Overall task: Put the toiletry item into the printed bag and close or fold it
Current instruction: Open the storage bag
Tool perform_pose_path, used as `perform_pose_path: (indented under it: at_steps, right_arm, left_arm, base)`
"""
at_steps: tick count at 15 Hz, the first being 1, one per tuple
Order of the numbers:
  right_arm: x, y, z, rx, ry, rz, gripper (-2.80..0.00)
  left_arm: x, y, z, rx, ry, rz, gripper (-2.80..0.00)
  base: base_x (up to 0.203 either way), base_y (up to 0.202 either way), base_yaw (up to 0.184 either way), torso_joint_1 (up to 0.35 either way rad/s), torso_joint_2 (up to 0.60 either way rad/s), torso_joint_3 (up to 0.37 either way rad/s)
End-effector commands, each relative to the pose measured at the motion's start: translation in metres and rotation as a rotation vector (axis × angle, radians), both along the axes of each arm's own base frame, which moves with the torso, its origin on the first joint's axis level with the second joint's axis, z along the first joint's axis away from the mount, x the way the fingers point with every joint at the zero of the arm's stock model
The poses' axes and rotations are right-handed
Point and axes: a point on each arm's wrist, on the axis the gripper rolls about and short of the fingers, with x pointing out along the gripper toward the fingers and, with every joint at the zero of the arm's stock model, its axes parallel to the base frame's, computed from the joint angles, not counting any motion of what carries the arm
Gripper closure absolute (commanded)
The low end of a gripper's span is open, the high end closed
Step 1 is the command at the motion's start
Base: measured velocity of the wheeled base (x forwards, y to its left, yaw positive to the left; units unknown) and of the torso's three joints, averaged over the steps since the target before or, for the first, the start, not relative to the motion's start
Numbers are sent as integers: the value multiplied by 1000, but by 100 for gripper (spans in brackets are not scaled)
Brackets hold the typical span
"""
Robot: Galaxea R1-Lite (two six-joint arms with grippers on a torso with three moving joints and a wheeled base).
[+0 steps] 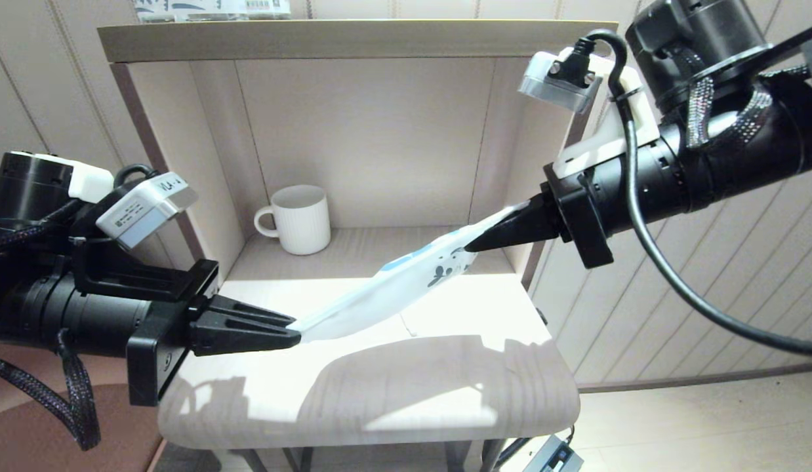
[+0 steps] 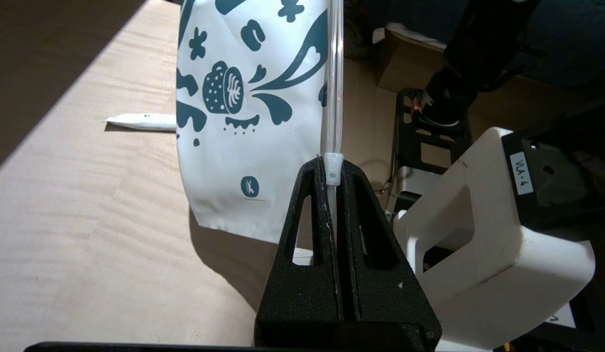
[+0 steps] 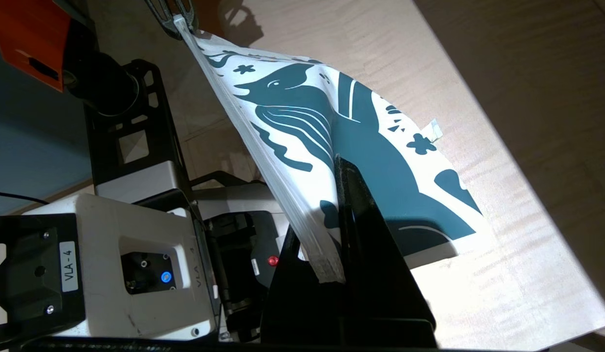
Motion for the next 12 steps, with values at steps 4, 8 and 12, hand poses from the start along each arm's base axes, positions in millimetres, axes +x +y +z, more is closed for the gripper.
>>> perform_pose_path:
  at_steps: [4,8,12]
  right_arm:
    - [1,-4,0,4,2,-2,0]
    - [0,-6,0,8,9,0,0]
    - [0,-5,0,9,10,6,0]
  left_arm:
    - [1,3,-2,0,6,9,0]
    - [6,5,-4,2,15,23,0]
    - [5,6,-4,2,14,25,0]
  base:
    - [0,0,0,0,0,0]
    - [0,0,0,0,0,0]
    - [0,0,0,0,0,0]
